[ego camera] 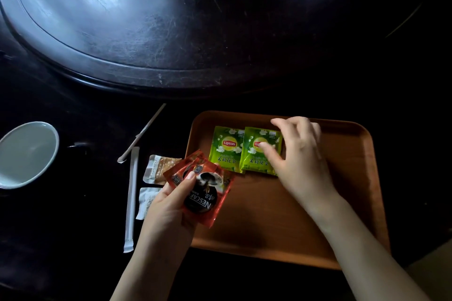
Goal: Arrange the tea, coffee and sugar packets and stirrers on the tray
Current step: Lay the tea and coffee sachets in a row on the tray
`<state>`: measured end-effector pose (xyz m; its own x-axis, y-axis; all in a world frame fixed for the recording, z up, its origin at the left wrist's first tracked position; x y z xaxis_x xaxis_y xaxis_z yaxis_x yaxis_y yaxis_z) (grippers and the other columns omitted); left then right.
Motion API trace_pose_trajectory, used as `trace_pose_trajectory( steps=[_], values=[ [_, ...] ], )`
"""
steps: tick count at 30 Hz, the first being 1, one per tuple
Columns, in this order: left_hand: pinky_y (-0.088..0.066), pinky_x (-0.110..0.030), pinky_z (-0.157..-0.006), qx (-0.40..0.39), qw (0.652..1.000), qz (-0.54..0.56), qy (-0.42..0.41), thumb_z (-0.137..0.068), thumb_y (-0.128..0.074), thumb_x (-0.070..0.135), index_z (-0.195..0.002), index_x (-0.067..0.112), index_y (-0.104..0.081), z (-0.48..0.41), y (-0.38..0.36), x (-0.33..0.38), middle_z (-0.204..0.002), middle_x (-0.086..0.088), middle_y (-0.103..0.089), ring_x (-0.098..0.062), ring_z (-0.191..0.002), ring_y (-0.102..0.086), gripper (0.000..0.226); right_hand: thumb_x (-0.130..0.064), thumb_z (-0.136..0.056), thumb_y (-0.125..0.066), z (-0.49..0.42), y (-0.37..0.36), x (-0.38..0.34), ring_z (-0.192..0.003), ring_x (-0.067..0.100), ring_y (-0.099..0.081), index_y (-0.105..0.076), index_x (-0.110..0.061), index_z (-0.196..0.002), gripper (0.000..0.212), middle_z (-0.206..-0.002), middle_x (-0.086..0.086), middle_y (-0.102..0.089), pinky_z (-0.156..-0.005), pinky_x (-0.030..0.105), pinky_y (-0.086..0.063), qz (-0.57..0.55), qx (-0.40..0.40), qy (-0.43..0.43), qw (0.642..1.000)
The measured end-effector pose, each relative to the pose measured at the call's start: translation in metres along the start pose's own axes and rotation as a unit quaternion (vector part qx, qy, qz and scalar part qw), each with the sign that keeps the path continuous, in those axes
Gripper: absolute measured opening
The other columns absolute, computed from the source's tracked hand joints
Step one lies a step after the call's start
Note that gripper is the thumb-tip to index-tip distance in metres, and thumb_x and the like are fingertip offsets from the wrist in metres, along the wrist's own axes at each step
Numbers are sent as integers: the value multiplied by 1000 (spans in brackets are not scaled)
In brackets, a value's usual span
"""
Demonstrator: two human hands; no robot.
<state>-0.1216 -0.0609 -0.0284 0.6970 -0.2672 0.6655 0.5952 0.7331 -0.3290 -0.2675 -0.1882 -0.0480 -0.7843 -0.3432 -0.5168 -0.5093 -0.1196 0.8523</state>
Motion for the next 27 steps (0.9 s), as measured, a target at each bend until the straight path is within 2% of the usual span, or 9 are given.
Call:
trace_pose_trajectory(
  steps=[4, 10, 15, 21, 24, 27],
  values=[
    [-51, -24, -41, 1, 1000, -9, 1, -86, -50, 12, -87, 11, -63, 1, 1, 1, -65, -5, -73, -15, -55, -69, 12, -48, -76, -62, 9, -6, -2, -123, 22, -32, -41, -15, -134, 71, -131, 7, -44, -105, 36, -33, 34, -102, 55, 993],
    [-52, -25, -43, 3, 1000, -2, 12, -86, -51, 12, -93, 10, -63, 2, 3, 2, -70, -7, -74, -17, -59, -70, 14, -49, -75, -63, 13, -5, 1, -125, 20, -29, -40, -16, -135, 72, -133, 5, -43, -107, 34, -30, 43, -107, 66, 991],
    [-52, -25, -43, 5, 1000, -5, 13, -84, -52, 13, -88, 10, -63, 3, 3, 1, -68, -7, -74, -16, -58, -70, 13, -49, -75, -63, 17, -4, 1, -126, 22, -31, -42, -15, -133, 70, -133, 6, -43, -106, 35, -31, 41, -100, 60, 992],
    [-54, -25, -44, -16, 1000, 3, 25, -68, -57, 15, -85, 10, -63, 6, -3, 1, -66, -6, -74, -14, -56, -69, 19, -51, -76, -61, 21, -2, -3, -125, 21, -31, -44, -16, -131, 67, -133, 8, -43, -105, 36, -34, 31, -74, 46, 996],
    [-56, -26, -52, -38, 998, 24, 37, -66, -57, 13, -89, 9, -63, 6, -11, -3, -71, -8, -75, -16, -61, -71, 24, -55, -77, -51, 29, 10, -12, -112, 15, -40, -52, -16, -121, 60, -120, 3, -52, -98, 23, -35, -70, -38, 41, 996],
    [-57, -28, -59, -74, 996, 28, 40, -66, -58, 11, -94, 8, -64, 10, -25, -10, -78, -10, -74, -17, -67, -71, 29, -50, -75, -60, 42, 20, -27, -92, -1, -52, -55, -23, -115, 49, -103, -12, -54, -83, 5, -38, -208, -85, 17, 974]
  ],
)
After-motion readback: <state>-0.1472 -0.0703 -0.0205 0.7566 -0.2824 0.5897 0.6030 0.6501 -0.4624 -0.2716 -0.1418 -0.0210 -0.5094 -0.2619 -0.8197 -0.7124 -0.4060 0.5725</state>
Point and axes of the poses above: each hand's wrist, its own z-axis away from the middle knuckle, its own y-axis out of the back of the hand, x = y × z, the point moved 1 cm from there along -z, towards the middle knuckle
